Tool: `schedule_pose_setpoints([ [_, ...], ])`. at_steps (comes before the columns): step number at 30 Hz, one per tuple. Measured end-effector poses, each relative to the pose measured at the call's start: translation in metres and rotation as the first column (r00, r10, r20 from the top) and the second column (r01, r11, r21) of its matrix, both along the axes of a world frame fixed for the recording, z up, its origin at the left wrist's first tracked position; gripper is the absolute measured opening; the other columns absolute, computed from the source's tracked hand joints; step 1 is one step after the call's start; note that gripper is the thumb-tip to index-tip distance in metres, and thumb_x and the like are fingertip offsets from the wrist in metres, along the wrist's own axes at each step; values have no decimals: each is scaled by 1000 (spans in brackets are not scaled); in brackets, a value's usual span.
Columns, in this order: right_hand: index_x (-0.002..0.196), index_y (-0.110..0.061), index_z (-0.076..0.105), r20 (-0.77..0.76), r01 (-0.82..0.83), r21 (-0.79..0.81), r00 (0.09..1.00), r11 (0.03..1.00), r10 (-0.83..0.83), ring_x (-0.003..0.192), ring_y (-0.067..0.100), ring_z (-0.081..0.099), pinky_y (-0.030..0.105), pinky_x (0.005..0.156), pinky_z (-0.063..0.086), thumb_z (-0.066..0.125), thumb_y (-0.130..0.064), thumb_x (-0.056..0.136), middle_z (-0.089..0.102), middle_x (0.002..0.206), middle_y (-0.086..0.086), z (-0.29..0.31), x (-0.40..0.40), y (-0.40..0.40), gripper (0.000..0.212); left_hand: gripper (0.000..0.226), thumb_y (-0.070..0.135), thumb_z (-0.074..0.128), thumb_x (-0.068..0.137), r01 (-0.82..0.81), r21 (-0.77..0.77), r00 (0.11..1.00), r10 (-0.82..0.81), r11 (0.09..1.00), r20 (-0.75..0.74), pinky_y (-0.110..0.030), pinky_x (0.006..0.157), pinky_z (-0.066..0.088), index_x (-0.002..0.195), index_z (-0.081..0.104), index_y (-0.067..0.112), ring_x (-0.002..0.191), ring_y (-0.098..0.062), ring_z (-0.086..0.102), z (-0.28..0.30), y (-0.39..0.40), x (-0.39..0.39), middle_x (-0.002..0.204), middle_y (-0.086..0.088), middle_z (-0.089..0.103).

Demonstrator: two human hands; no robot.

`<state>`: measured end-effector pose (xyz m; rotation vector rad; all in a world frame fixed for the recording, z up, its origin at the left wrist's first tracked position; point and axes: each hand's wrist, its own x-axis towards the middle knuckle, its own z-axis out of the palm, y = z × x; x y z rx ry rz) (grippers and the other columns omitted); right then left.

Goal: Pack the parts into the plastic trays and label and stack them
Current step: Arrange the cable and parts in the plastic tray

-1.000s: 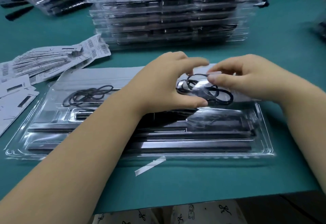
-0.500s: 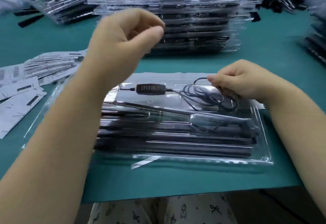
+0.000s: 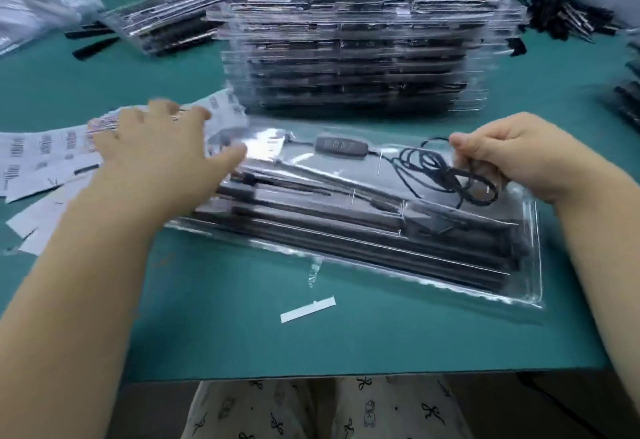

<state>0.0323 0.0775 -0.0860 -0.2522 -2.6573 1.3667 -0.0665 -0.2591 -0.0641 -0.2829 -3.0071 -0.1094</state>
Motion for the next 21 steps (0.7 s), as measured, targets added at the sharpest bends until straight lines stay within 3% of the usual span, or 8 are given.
schedule_pose_setpoints([
  [3, 54, -18, 64, 81, -10, 45, 997, 999, 7, 37, 9, 37, 16, 38, 33, 60, -66, 61, 44, 41, -4, -4, -2, -2, 48, 93, 77, 12, 73, 217, -25, 973, -214, 976, 90, -51, 113, 18, 149, 24, 25, 143, -28, 17, -21, 12, 2, 156, -7, 22],
  [6, 59, -23, 70, 135, 18, 136, 990, 991, -37, 34, 6, 40, 12, 36, 35, 62, -60, 71, 48, 39, -6, -5, -5, -4, 39, 89, 85, 0, 73, 486, -6, 861, -478, 874, 174, -44, 117, -2, 150, 4, 40, 146, -12, -4, -41, 23, 4, 160, 8, -2],
  [10, 63, -32, 72, 121, 60, 179, 989, 982, -83, 37, 6, 49, 14, 36, 39, 63, -54, 79, 58, 45, -4, -10, -6, -7, 29, 90, 89, 0, 69, 530, 29, 824, -523, 848, 219, -42, 118, -3, 147, 0, 45, 145, -6, -8, -44, 18, -6, 158, 16, -7],
  [13, 59, -42, 70, 65, 54, 249, 995, 967, -72, 51, -2, 54, 15, 51, 40, 63, -54, 80, 64, 56, -11, -12, -9, -9, 25, 88, 85, 11, 77, 525, -9, 827, -507, 851, 243, -44, 118, 8, 149, 22, 34, 146, -16, 8, -30, 28, -3, 160, 2, 10],
  [16, 51, -40, 68, 32, 35, 296, 998, 955, -47, 62, -2, 56, 21, 61, 42, 63, -52, 81, 63, 59, -13, -13, -12, -10, 33, 83, 68, 23, 80, 557, -91, 829, -545, 826, 123, -39, 108, 29, 120, 60, 5, 131, -27, 37, -19, 67, 3, 146, -11, 39],
  [17, 52, -34, 68, 8, 44, 320, 999, 947, -49, 64, 3, 58, 26, 64, 45, 62, -52, 82, 64, 59, -8, -14, -13, -9, 35, 80, 65, 26, 85, 525, -91, 851, -518, 846, 88, -41, 105, 33, 117, 60, 1, 127, -29, 40, -17, 82, 5, 143, -13, 42],
  [19, 55, -18, 67, -67, 81, 399, 996, 913, -59, 70, 22, 60, 37, 70, 49, 61, -50, 83, 63, 62, 10, -16, -14, -12, 43, 69, 59, 30, 93, 460, -19, 888, -460, 888, -1, -43, 99, 38, 130, 48, 4, 122, -32, 43, -17, 109, 7, 139, -14, 44],
  [21, 61, 0, 63, -146, 98, 481, 989, 871, -30, 71, 37, 57, 43, 70, 49, 60, -48, 85, 60, 65, 23, -19, -15, -13, 54, 56, 52, 31, 97, 532, 24, 846, -529, 847, -70, -41, 93, 37, 135, 44, 14, 118, -31, 44, -23, 133, 10, 133, -10, 49],
])
